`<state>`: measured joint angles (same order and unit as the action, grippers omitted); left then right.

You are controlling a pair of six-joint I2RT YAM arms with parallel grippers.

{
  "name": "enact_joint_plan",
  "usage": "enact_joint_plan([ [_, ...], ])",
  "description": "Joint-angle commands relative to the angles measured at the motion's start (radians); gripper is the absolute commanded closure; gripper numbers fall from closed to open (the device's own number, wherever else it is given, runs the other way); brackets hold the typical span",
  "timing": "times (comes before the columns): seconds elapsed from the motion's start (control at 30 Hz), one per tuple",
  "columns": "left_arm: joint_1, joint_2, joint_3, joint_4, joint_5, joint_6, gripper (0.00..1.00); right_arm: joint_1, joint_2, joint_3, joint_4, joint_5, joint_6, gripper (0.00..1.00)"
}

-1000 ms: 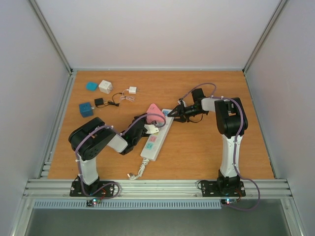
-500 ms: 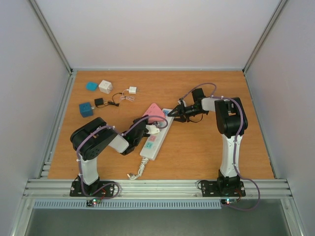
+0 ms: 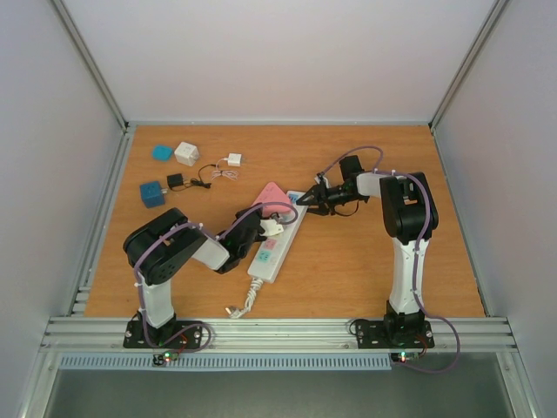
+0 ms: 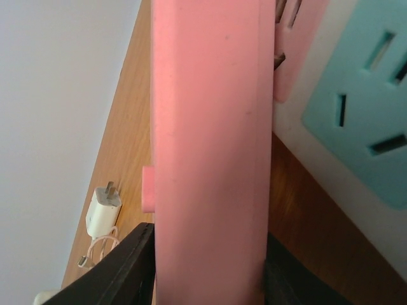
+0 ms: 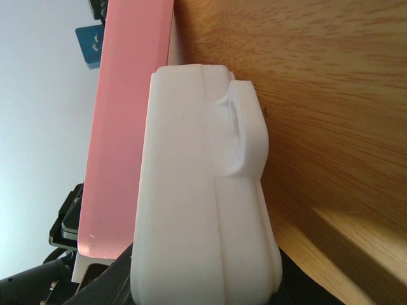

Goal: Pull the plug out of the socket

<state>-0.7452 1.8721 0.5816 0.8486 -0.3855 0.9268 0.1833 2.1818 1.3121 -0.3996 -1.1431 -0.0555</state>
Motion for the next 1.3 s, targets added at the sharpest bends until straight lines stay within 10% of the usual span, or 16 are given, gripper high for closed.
enact_joint_plan([
  [0.0,0.019,-0.020,0.027,0.044,-0.122,-0.170,0.99,-0.002,0.051,-0.016,-0.022,0.128,-0.018,0.93],
  [0.83,-0.004,-0.099,0.098,-0.091,-0.233,-0.335,0.99,-0.036,0.062,-0.043,-0.011,0.164,0.000,0.96],
  [1.27,0.072,-0.249,0.238,-0.544,0.026,-0.587,0.99,-0.166,0.058,0.028,-0.118,0.188,-0.101,0.93],
])
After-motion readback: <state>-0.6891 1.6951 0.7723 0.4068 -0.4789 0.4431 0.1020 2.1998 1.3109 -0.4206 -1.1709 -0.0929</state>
